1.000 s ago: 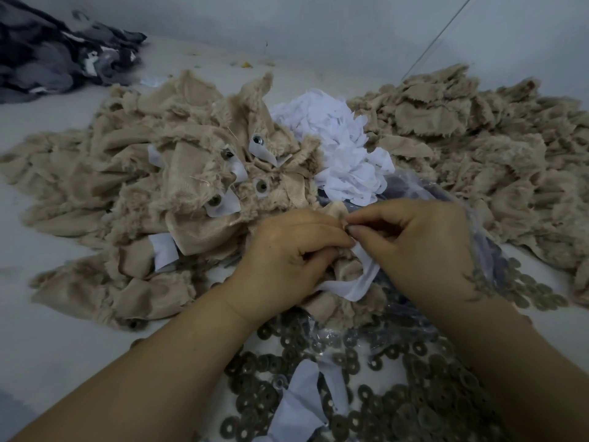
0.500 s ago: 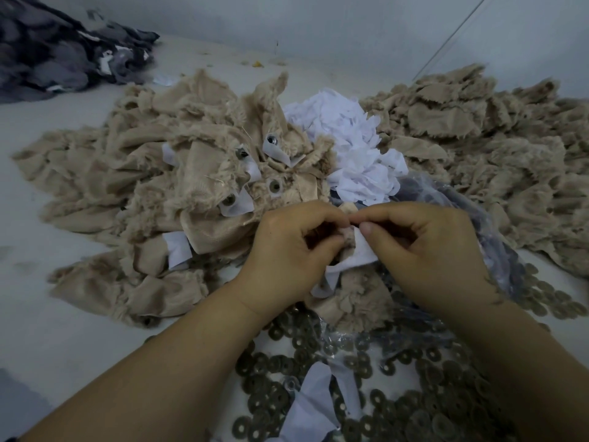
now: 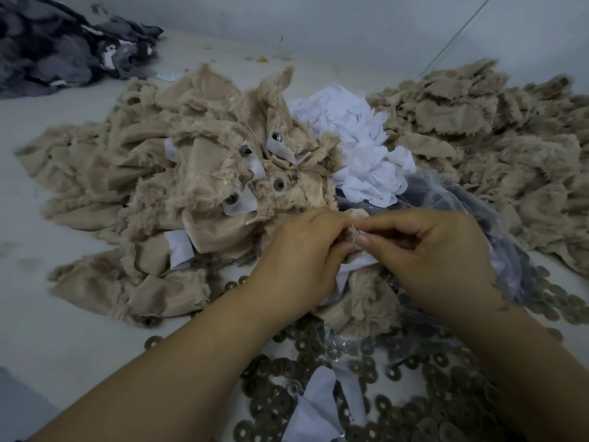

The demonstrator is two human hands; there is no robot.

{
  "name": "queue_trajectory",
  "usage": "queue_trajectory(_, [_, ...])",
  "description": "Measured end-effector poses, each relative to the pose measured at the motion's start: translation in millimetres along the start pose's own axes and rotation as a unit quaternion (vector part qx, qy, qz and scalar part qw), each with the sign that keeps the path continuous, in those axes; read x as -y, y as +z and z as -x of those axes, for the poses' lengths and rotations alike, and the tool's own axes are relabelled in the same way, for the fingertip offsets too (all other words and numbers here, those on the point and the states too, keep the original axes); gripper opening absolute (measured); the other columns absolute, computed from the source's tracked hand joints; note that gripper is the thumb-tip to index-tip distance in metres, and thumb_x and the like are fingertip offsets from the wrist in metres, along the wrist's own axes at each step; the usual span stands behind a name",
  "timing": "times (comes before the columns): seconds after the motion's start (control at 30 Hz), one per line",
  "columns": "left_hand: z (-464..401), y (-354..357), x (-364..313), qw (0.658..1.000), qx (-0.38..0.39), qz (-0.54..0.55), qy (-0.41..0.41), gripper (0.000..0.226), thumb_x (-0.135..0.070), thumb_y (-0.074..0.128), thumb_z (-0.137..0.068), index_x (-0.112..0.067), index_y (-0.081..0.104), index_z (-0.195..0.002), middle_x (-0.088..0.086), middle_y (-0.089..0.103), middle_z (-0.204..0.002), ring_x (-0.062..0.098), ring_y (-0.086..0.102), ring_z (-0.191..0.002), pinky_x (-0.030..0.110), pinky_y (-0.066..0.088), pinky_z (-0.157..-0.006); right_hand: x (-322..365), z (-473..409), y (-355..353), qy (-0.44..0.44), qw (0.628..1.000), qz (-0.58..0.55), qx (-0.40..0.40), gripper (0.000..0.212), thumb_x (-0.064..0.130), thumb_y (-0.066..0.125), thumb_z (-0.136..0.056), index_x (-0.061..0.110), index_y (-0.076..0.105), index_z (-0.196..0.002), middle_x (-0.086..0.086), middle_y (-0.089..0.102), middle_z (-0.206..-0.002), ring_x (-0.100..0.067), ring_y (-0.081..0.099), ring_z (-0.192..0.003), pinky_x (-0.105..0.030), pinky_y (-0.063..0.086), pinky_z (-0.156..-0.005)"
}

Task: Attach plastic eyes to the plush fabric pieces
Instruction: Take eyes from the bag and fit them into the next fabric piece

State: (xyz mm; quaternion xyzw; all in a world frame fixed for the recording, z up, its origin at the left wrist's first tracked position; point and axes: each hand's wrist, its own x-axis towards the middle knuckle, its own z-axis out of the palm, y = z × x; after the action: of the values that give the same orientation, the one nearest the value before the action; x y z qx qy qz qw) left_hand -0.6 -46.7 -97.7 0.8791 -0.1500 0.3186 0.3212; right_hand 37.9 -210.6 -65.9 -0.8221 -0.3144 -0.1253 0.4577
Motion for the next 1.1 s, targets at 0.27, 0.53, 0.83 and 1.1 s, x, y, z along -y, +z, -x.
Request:
queue_trajectory(0.27, [1.3,1.9,-1.8,0.999,-0.028,-0.031,0.017,0.009,0.0,0.06,-0.088,0.004,0.066,-0.084,0.013,0.06,-0.074,0.026,0.054,-0.066,0.038,0.045,-0.059,4.7,2.9,3.6,-0.02,1.0,0.005,-0.017,0.027,0.007,0.079,-0.081,0.029,0.072,-0.094,0.031,0.063,-0.083,0.019,0.064,-0.079,0.0,0.047,-0.069])
queue_trajectory(0.53, [-7.6,-4.1,1.7,0.998,-0.041,0.022,-0.031,0.001,-0.002,0.067,-0.088,-0.003,0.067,-0.088,-0.003,0.058,-0.077,0.005,0.048,-0.071,0.01,0.037,-0.067,8.8,-0.2,0.3,0.059,0.995,-0.026,-0.076,0.015,0.051,0.07,-0.078,0.037,0.071,-0.082,0.02,0.07,-0.074,0.004,0.069,-0.07,-0.01,0.053,-0.062])
queue_trajectory(0.83, [-6.7,-4.6,-0.4,0.994,-0.061,0.063,-0.059,0.004,-0.005,0.068,-0.086,-0.005,0.069,-0.09,-0.008,0.058,-0.078,0.0,0.049,-0.07,0.008,0.039,-0.066,8.3,1.4,4.3,0.24,0.954,-0.166,0.06,0.041,0.052,0.072,-0.066,0.012,0.076,-0.077,-0.013,0.074,-0.069,-0.031,0.071,-0.065,-0.041,0.062,-0.06])
queue_trajectory(1.1, [-5.7,-2.8,-2.5,0.952,-0.079,0.243,-0.166,0.01,-0.012,0.062,-0.09,-0.017,0.071,-0.091,0.0,0.071,-0.086,0.012,0.068,-0.081,0.032,0.058,-0.074,13.3,-0.7,8.5,0.396,0.789,-0.457,0.113,0.048,0.019,0.065,-0.076,-0.005,0.065,-0.117,-0.029,0.071,-0.11,-0.045,0.069,-0.102,-0.055,0.058,-0.089])
